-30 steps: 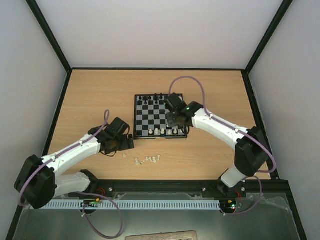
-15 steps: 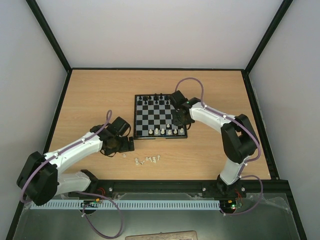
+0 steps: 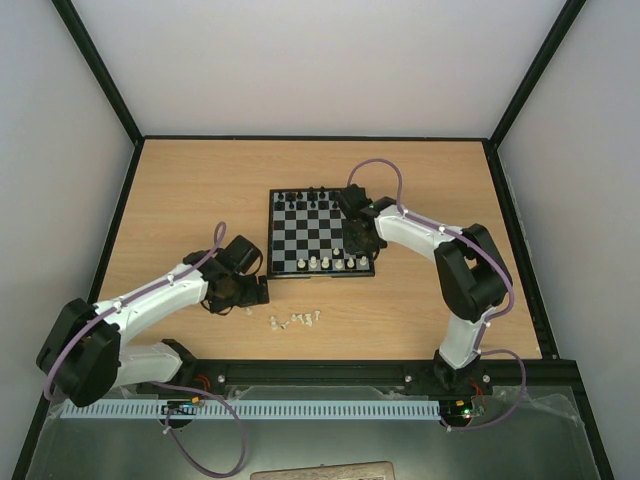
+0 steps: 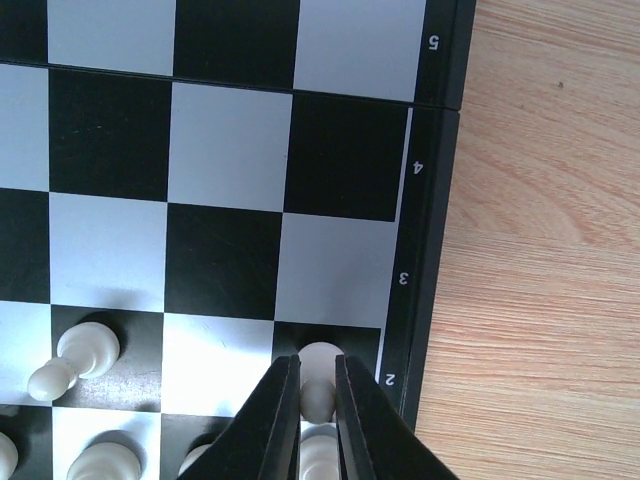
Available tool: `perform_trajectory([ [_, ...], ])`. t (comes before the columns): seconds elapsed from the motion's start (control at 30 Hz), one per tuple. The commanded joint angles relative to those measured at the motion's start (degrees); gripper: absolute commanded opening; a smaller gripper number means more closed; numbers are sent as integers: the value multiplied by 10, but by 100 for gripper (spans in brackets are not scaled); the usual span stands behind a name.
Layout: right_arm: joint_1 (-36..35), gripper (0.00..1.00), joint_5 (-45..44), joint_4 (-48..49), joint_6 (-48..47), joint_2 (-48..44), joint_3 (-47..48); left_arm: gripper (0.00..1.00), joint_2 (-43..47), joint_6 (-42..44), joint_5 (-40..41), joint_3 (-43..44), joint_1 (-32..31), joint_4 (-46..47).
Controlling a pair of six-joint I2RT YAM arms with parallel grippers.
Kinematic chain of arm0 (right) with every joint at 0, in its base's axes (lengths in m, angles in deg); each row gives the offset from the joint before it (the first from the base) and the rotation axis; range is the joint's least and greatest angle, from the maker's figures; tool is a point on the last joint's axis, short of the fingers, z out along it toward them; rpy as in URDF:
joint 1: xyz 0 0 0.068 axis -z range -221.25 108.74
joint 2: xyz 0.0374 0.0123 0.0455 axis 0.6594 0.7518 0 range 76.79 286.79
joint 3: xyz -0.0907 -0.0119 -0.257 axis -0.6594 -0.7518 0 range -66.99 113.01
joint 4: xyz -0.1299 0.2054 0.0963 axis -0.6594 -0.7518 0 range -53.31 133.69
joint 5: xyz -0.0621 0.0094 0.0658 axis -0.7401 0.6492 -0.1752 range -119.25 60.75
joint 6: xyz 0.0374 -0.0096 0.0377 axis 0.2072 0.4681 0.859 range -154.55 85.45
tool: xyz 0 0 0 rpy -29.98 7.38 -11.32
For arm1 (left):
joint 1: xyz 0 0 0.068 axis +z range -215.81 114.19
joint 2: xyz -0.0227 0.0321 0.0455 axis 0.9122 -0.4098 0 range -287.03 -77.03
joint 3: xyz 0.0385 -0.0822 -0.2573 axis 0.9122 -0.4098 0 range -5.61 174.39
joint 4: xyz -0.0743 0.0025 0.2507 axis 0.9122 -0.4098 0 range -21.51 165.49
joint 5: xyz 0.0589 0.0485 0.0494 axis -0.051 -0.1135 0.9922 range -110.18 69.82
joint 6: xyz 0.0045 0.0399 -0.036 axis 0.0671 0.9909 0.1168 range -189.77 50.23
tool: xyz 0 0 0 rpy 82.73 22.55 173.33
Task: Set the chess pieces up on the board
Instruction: Place the chess piece on the chessboard.
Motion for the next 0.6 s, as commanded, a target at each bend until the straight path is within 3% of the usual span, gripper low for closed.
perform_trajectory([
  [0.0, 1, 11, 5, -7, -4, 5, -14, 99, -3, -13, -2, -12, 3, 0],
  [0.37, 1, 15, 10, -4, -6, -4, -30, 98, 3, -18, 16, -11, 11, 2],
  [0.57, 1, 27, 11, -4, -6, -19, -34, 82, 5, -19, 17, -11, 17, 6],
])
